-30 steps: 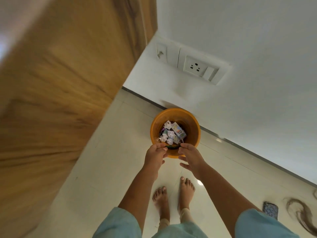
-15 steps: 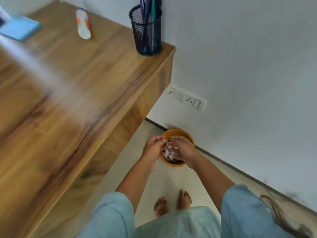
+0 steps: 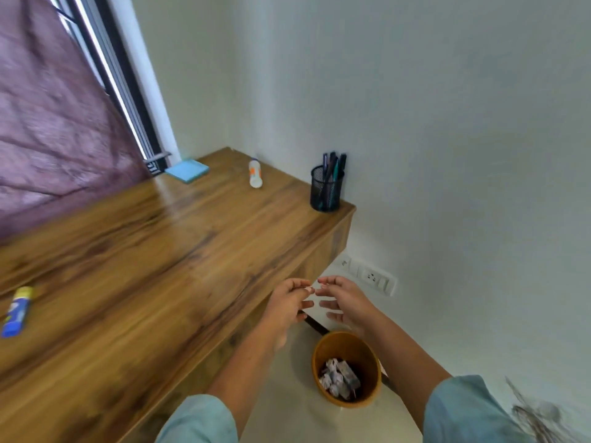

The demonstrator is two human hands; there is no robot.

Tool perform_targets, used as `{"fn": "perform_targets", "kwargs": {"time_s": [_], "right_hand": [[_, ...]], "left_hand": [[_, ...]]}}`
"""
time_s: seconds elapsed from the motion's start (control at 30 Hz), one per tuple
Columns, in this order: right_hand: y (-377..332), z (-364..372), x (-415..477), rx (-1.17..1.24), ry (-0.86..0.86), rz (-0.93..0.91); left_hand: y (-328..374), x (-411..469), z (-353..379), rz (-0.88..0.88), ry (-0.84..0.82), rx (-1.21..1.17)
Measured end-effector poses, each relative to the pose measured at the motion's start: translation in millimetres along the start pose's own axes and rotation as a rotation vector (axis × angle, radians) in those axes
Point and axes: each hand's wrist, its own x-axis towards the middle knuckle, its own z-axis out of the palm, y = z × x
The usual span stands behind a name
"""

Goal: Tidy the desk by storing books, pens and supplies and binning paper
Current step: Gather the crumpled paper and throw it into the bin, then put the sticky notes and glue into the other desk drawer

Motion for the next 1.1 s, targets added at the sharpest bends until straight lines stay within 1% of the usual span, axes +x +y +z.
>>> {"fn": "perform_targets", "kwargs": {"time_s": [0.23, 0.37, 0.63, 0.73, 0.8, 0.9, 1.0, 1.1], "right_hand": [[-8.3, 44.9, -51.3, -0.103, -0.133, -0.095], [6.3, 73.7, -88.5, -0.137, -0.201, -0.105], [39.7, 140.9, -161.3, -0.261, -0.342, -0.131], [43.1, 182.0, -185.8, -0.319, -0.423, -0.155], [41.4, 215.3, -199.7, -0.362, -0.481, -0.190], [39.7, 270.6, -213.9, -0.428, -0.561, -0.222], [40.8, 326.4, -223.0, -0.473, -0.625, -0.224], [44.5, 383.2, -226.8, -0.465, -0.645, -0.197]], "left_hand": [[-15.8, -57.6, -43.3, 0.040, 0.188, -0.131], [-35.7, -108.4, -66.2, 0.040, 0.277, -0.190], [-90.9, -208.8, -115.8, 0.002, 0.362, -0.227], [-100.6, -237.9, -149.3, 0.057, 0.421, -0.284], [-103.2, -258.1, -178.5, 0.106, 0.500, -0.313], [-112.5, -281.9, -230.5, 0.175, 0.683, -0.251], [-124.9, -298.7, -286.5, 0.204, 0.858, -0.092], [-137.8, -316.3, -343.5, 0.170, 0.918, 0.097]]}}
